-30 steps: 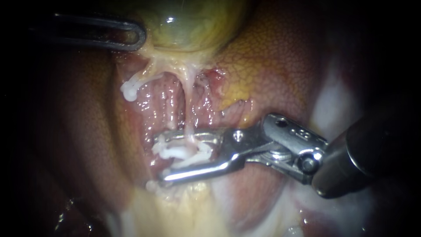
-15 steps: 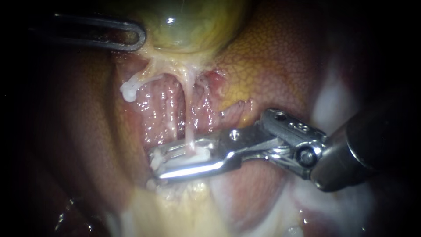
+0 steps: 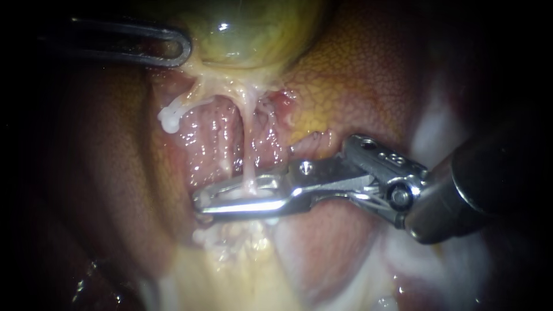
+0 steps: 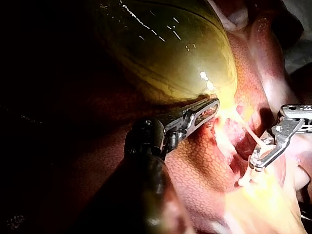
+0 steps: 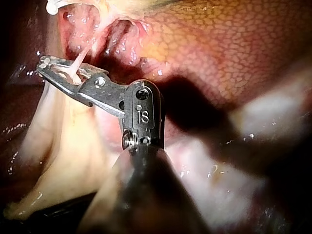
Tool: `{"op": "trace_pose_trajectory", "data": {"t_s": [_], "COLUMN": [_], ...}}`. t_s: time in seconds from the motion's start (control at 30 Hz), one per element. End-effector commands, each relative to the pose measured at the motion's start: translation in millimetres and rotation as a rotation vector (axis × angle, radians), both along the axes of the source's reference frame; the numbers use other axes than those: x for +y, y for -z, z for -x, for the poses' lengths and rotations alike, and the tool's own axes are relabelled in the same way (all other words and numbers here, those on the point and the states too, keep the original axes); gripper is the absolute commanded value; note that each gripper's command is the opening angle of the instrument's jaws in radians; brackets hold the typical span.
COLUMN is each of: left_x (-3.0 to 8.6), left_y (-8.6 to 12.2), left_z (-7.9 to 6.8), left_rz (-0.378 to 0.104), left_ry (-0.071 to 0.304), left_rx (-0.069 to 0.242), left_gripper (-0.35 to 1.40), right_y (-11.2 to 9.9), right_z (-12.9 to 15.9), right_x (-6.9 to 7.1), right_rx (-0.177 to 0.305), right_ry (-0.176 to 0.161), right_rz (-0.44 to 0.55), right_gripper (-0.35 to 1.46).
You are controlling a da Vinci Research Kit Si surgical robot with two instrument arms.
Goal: Clipping second clip right tube
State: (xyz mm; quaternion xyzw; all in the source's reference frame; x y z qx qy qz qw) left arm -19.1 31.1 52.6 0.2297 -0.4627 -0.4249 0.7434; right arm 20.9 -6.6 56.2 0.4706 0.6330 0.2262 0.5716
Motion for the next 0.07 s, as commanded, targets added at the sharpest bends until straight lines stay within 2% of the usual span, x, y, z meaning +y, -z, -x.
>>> {"op": "trace_pose_trajectory", "data": {"t_s": [0.03,0.07], "left_x": [0.0,0.0], "left_y": [0.0,0.0], "left_z": [0.0,0.0], "left_rz": [0.0,0.0], "left_ry": [0.0,0.0], "left_rx": [0.0,0.0], "left_gripper": [-0.35,-0.35], "right_y": [0.0,-0.1], "right_z": [0.0,0.0], "right_x": [0.0,0.0], "right_rx": [0.0,0.0], "right_ry": [0.0,0.0], "right_rz": [0.0,0.0], "right_gripper": [-0.35,-0.35]}}
